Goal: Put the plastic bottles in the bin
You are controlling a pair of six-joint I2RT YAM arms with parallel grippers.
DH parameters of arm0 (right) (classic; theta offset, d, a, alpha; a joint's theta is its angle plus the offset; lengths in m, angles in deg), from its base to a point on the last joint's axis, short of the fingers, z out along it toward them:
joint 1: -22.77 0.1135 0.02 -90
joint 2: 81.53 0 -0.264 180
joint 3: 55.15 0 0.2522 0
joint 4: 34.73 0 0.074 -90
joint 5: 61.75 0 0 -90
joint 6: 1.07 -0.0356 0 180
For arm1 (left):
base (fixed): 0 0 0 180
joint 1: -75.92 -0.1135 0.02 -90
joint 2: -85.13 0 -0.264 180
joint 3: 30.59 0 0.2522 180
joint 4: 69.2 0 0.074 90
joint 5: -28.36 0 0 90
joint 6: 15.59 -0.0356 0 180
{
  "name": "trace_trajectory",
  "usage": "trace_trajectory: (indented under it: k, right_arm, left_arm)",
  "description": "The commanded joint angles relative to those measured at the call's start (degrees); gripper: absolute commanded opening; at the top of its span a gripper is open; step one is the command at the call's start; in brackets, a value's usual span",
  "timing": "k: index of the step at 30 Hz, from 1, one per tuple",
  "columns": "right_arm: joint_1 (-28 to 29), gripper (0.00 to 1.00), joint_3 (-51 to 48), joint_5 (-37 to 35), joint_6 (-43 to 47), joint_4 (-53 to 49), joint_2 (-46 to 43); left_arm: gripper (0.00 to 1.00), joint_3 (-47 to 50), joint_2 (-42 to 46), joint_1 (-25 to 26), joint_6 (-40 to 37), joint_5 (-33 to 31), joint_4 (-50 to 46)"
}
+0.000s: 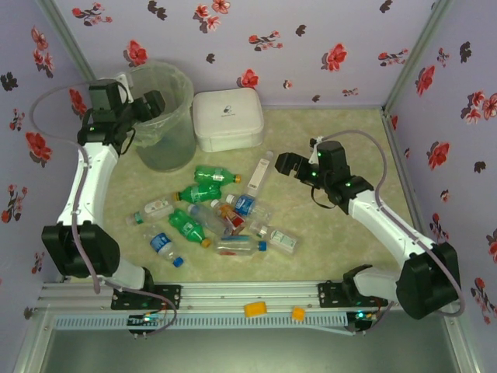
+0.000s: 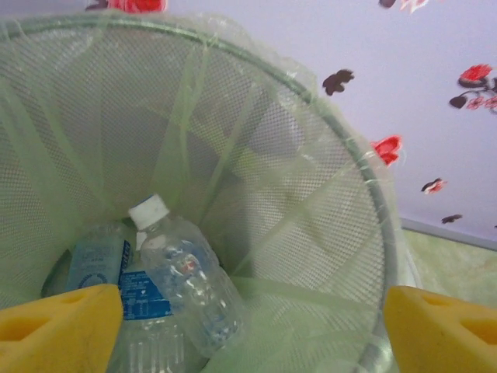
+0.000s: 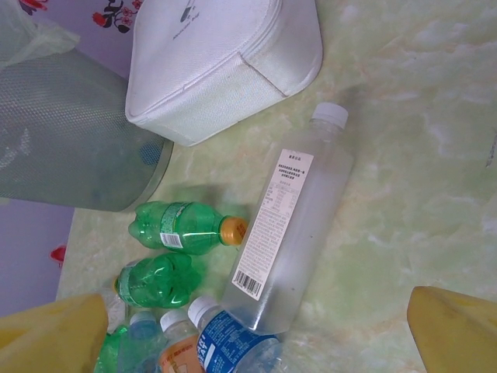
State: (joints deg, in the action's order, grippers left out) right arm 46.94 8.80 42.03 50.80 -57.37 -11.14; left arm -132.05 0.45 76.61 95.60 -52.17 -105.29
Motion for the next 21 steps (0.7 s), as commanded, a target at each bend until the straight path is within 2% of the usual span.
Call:
trace_trajectory:
  k: [1, 5, 11, 15, 18, 21]
  right_arm:
    - [0.91, 1.00, -0.34, 0.59, -2.11, 2.97, 2.51]
    - [2.16, 1.00, 0.13, 0.76, -4.73, 4.80, 6.86]
    - [3.93, 1.00, 2.69, 0.05, -8.11, 5.65, 14.78]
    - [4.95, 1.00, 5.08, -2.57, -10.11, 5.51, 19.96]
    - [5.59, 1.00, 7.41, -4.67, -10.76, 4.98, 24.01]
    - [5.89, 1.00, 10.41, -5.03, -12.08, 4.73, 28.68]
  left_arm:
    - [0.90, 1.41, 5.74, 0.13, 1.25, 1.54, 3.35]
    - [1.00, 7.31, 11.40, 2.03, 3.44, 3.97, 9.83]
    - [1.00, 22.01, 20.33, 7.49, 7.31, 4.63, 20.59]
    - [1.00, 33.01, 25.47, 12.23, 11.26, 2.31, 26.20]
    - [1.00, 40.78, 27.36, 16.14, 13.87, -0.75, 30.05]
    - [1.00, 46.76, 26.48, 19.62, 16.74, -1.21, 34.06]
